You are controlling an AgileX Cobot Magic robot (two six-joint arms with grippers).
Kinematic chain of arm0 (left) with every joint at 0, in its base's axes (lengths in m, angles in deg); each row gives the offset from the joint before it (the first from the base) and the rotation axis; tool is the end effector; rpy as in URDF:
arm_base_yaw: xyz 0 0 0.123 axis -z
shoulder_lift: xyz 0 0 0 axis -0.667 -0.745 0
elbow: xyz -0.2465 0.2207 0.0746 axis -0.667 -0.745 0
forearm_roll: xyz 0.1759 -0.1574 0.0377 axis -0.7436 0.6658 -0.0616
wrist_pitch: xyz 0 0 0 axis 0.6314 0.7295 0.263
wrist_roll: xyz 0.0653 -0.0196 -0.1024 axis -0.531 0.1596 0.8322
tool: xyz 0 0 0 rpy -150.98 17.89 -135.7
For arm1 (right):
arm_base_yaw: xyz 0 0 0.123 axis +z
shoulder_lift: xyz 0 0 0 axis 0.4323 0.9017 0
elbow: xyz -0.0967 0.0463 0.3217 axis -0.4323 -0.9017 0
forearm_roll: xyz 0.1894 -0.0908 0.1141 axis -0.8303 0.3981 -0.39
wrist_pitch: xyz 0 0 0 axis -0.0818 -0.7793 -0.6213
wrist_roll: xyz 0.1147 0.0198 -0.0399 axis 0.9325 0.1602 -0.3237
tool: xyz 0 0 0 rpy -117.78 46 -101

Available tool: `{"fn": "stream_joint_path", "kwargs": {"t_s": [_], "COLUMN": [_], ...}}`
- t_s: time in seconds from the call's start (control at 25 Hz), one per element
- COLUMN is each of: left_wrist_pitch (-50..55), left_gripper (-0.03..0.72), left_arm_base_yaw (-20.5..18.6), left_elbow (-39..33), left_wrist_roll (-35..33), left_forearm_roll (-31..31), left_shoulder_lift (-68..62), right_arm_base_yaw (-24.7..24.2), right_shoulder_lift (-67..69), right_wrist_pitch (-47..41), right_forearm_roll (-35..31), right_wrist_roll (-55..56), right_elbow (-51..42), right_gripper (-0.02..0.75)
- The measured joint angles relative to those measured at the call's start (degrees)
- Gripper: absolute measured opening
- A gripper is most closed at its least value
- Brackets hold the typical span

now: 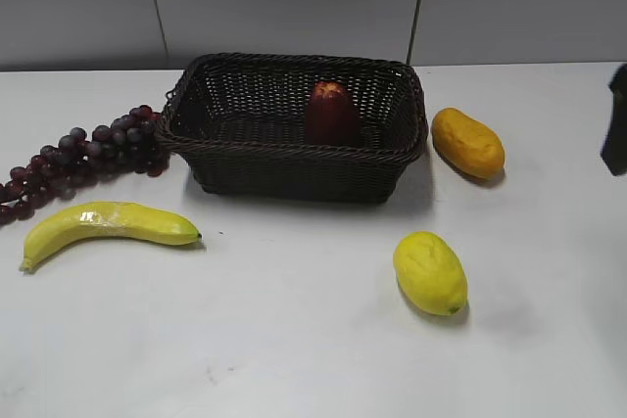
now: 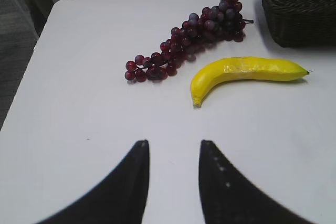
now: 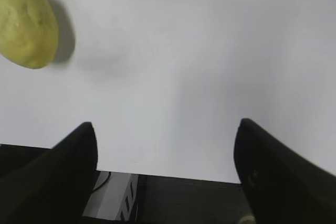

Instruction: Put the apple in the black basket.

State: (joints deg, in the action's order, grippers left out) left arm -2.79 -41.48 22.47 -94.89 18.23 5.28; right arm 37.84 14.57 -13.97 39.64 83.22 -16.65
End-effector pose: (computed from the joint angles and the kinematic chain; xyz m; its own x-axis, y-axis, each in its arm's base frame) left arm -0.0377 -0.0052 0.2502 -0.4746 0.1551 -0.8664 0.1191 0.9866 0.1114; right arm 0.2379 0.0572 0.3305 -0.9596 -0.1598 -0.2318 -0.1769 0.9827 0.0551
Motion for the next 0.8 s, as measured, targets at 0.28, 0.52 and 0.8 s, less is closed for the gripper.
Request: {"fn": "stream_joint_path", "kwargs": {"t_s": [0.28,0.52,0.8], "left_wrist_pitch": [0.0,0.0,0.0], "left_gripper": [0.237,0.237,0.237], "left_arm_base_yaw": [0.0,0.0,0.0], "left_elbow": [0.0,0.0,0.0], "left_wrist_roll": [0.0,0.0,0.0], "left_forearm_roll": [0.0,0.0,0.0], "left_shoulder_lift": [0.0,0.0,0.0], "right_arm_base_yaw": [-2.6,-2.6,-2.6], "right_shoulder_lift": [-12.9,-25.1,-39.4], "right_wrist_pitch": [5.2,8.3,8.5], "right_forearm_roll": [-0.3,-0.5,-0.1], "right_wrist_roll": [-0.3,-0.3,-0.3], "right_elbow": [-14.0,-25.9,-36.1], "right_gripper": [0.610,0.601,0.593]}}
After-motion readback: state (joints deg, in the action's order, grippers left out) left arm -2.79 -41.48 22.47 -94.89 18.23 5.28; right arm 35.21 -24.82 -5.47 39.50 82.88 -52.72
